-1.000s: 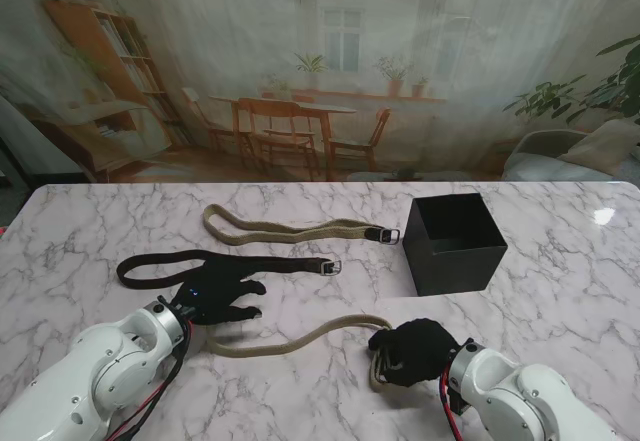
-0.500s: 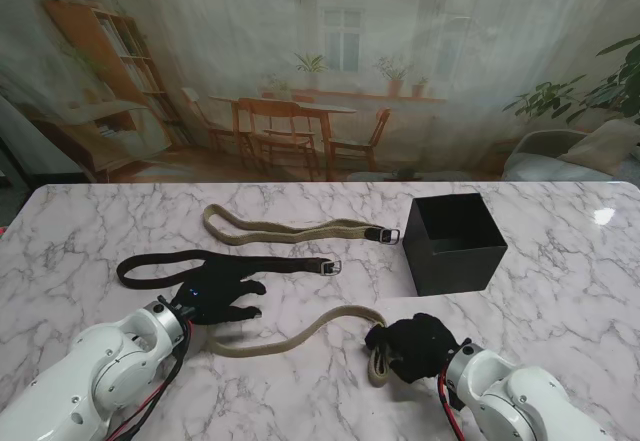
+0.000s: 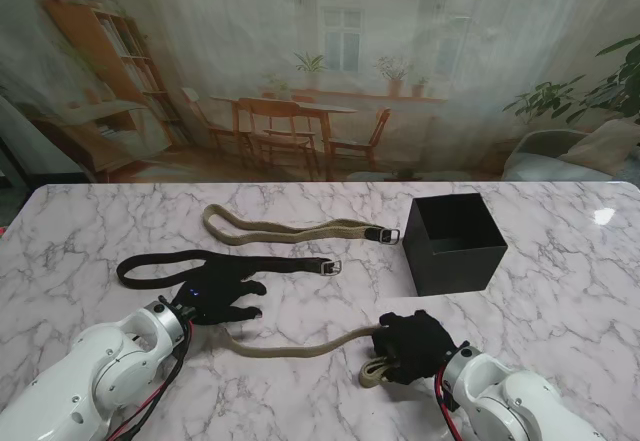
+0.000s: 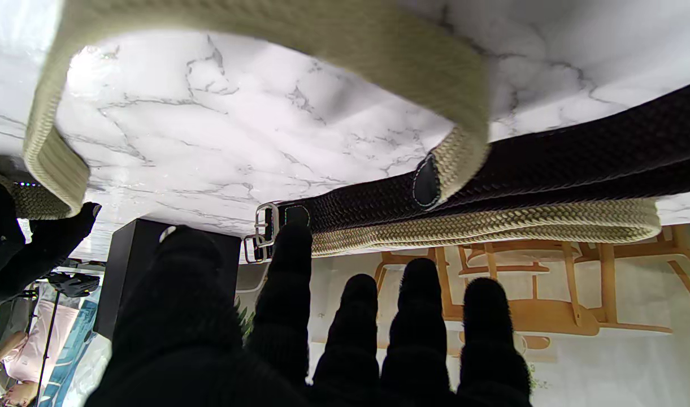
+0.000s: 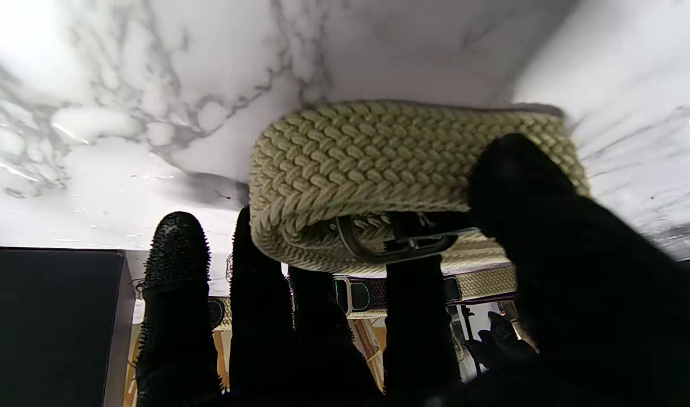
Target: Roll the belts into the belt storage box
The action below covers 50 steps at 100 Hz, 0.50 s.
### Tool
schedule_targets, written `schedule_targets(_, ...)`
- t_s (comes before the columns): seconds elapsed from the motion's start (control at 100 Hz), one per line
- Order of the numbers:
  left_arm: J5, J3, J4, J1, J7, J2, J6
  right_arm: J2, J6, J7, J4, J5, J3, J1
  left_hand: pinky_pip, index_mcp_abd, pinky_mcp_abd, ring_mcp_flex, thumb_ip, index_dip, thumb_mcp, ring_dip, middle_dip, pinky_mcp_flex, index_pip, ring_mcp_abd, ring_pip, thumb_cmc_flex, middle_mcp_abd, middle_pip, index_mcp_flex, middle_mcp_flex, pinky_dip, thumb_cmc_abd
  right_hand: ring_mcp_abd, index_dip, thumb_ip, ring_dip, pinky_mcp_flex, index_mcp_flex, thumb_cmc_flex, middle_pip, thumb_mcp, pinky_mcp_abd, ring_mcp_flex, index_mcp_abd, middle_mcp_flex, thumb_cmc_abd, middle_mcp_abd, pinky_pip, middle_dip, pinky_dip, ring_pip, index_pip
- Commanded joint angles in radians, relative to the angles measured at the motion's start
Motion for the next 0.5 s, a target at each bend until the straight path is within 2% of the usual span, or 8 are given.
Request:
schedule_targets(0.0,-0.002,0.004,0.003,-0.002,-0.013,-0.001,-0.003,-0.004,0.011,-0.002,0.013,-0.005,-0.008,-0.002,-0.020,0.018,0.026,0.004,-0.019,0.002,-0.016,0.019,0.012,-0.019,0.011,0.009,-0.007,0.026,0.016,-0.017,0.019,-0.042,-0.012,0.038,0.016,0.013,0.024,-0.008,0.008,0.111,0.024,-0.016,0.060,0.064,0.033,-0.056,0.018,0.023,0.007,-0.010,-0.009,-0.017,-0.033,0.174)
schedule_targets(0.07,-0.001,0.004,0.004,-0.002,-0.011,-0.001,-0.003,-0.005,0.019,-0.005,0.018,0.006,-0.013,0.000,-0.021,0.018,0.027,0.005,-0.019,0.002,-0.016,0.020,0.012,-0.019,0.012,0.010,-0.007,0.027,0.016,-0.017,0.020,-0.042,-0.012,0.039,-0.005,0.010,0.022,0.000,0.053,0.100,0.033,0.005,0.054,0.057,0.102,-0.043,0.098,0.035,-0.028,0.013,-0.002,-0.017,-0.005,0.177)
schedule_targets(0.13,-0.001,0.005,0.004,-0.003,-0.011,-0.001,-0.002,-0.008,0.025,-0.030,0.026,0.013,-0.019,0.002,-0.021,0.019,0.027,0.004,-0.020,0.002,-0.016,0.019,0.012,-0.020,0.011,0.010,-0.007,0.026,0.016,-0.017,0.019,-0.041,-0.012,0.038,-0.046,0.001,0.020,0.025,0.103,0.082,0.053,0.054,0.042,0.041,0.196,-0.031,0.225,0.045,-0.081,0.056,0.020,-0.011,0.037,0.177)
schedule_targets(0.23,-0.001,0.006,0.004,-0.003,-0.011,-0.001,-0.002,-0.009,0.027,-0.052,0.034,0.008,-0.024,0.005,-0.022,0.018,0.027,0.005,-0.020,0.002,-0.017,0.019,0.012,-0.019,0.011,0.010,-0.007,0.025,0.016,-0.017,0.019,-0.042,-0.012,0.038,-0.114,-0.010,0.017,0.084,0.171,0.055,0.077,0.147,0.023,-0.002,0.307,-0.022,0.370,0.067,-0.141,0.125,0.075,0.009,0.096,0.173)
schedule_targets(0.39,-0.001,0.007,0.005,-0.004,-0.011,-0.001,-0.003,-0.010,0.025,-0.081,0.045,-0.006,-0.032,0.011,-0.024,0.020,0.027,0.005,-0.020,0.002,-0.017,0.020,0.012,-0.020,0.012,0.010,-0.007,0.026,0.016,-0.017,0.020,-0.042,-0.013,0.037,-0.146,0.000,0.012,0.170,0.243,-0.014,0.120,0.231,0.019,-0.028,0.428,-0.029,0.502,0.087,-0.187,0.212,0.156,0.047,0.190,0.170)
schedule_targets(0.49,-0.001,0.006,0.005,-0.003,-0.010,-0.001,-0.003,-0.010,0.020,-0.106,0.056,-0.017,-0.038,0.017,-0.025,0.019,0.028,0.004,-0.019,0.002,-0.016,0.020,0.012,-0.019,0.012,0.011,-0.007,0.027,0.016,-0.016,0.019,-0.041,-0.014,0.038,-0.162,0.013,0.009,0.232,0.268,-0.096,0.141,0.284,0.022,-0.068,0.491,-0.026,0.582,0.085,-0.230,0.259,0.234,0.061,0.269,0.059)
